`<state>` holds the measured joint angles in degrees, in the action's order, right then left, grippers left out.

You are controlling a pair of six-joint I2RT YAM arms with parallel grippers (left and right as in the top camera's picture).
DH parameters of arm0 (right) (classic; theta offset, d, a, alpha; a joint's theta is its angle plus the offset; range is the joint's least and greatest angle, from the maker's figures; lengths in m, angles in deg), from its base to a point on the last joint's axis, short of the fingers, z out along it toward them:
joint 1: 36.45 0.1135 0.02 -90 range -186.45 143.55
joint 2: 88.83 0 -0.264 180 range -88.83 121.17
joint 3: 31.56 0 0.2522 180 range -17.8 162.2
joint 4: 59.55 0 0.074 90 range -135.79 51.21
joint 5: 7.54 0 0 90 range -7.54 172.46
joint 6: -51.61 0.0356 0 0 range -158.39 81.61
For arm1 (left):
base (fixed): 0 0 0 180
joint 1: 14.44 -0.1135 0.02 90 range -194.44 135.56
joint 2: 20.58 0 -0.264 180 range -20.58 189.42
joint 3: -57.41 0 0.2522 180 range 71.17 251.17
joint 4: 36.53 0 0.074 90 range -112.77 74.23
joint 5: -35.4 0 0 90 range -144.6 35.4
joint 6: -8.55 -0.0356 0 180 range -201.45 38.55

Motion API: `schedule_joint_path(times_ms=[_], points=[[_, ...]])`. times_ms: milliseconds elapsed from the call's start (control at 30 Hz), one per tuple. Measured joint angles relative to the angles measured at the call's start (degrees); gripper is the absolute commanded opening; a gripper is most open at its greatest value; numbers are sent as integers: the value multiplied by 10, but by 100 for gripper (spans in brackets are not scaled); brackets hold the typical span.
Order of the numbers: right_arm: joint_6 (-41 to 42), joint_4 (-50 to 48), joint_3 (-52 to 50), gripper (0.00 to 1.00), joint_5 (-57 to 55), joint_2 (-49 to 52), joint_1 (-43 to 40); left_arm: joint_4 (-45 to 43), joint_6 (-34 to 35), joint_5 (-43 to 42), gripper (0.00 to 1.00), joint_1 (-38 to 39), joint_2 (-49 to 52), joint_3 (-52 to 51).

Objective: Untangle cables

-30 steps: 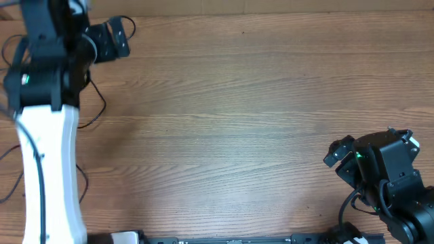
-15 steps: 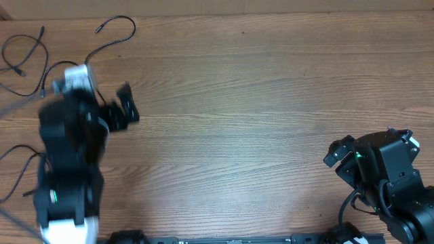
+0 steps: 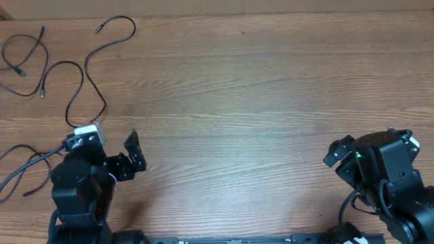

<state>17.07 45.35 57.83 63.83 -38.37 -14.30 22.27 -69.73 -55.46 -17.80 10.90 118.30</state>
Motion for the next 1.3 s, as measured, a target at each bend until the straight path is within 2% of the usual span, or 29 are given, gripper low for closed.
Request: schedule_joint_path(times_ms=[267,533,833,1133,1300], points=[[0,0,0,100,0,0,0,99,2,0,100,0,3,-1],[0,0,0,100,0,0,0,143,2,0,99,0,5,-2],[0,0,0,100,0,0,0,138,2,-9,100,4,-20,-13],[0,0,0,100,0,0,0,95,2,-24,100,54,-172,-97],[0,0,0,100,0,0,0,43,2,-30,99,75,-236,-144]])
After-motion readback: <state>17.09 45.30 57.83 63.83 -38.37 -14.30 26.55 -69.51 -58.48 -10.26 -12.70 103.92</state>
